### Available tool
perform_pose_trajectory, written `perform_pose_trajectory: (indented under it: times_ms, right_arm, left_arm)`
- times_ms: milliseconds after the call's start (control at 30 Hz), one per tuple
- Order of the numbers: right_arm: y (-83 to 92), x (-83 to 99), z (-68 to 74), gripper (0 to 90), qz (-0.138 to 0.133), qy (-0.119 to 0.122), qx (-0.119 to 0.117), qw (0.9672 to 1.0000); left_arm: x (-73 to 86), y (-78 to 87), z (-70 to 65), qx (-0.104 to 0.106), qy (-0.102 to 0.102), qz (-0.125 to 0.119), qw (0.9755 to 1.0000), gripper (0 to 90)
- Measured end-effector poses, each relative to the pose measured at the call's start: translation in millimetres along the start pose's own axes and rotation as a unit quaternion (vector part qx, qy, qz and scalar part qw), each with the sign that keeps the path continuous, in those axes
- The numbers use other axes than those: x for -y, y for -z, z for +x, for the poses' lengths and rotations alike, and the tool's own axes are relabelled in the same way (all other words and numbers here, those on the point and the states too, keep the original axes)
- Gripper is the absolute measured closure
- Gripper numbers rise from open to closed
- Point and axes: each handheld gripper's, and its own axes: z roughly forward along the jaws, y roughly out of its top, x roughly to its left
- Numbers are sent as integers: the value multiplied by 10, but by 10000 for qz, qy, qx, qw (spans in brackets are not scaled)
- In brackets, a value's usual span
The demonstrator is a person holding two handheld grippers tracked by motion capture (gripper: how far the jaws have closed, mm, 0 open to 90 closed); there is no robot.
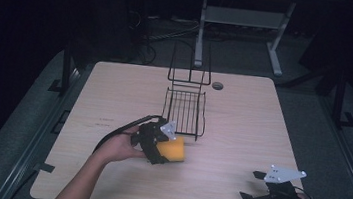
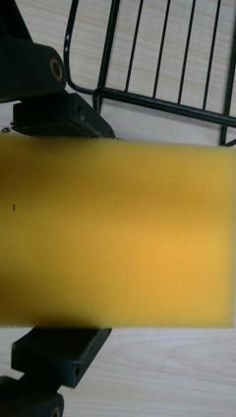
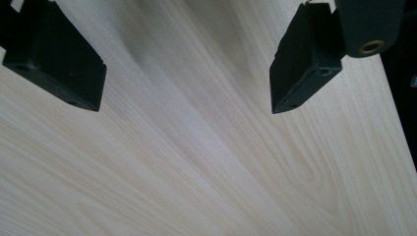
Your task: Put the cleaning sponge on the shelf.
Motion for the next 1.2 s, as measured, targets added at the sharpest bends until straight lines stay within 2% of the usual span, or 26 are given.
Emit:
perform_pose_trajectory:
  times_ms: [267, 700, 1033, 1200]
  right_arm:
    - [-9, -1, 9, 137, 13, 38, -4, 10000]
    - [-8, -2, 14, 137, 2, 40, -24, 10000]
    - [-17, -4, 16, 137, 17, 38, -19, 10000]
    - [-22, -5, 18, 137, 35, 45, -20, 10000]
  left_arm:
    - [-56, 13, 78, 31, 22, -9, 10000, 216]
    - [-138, 106, 184, -87, 15, -43, 10000, 215]
    - [-115, 95, 292, 27, 169, -166, 9997, 215]
    - [-154, 113, 330, 1, 149, -95, 9998, 216]
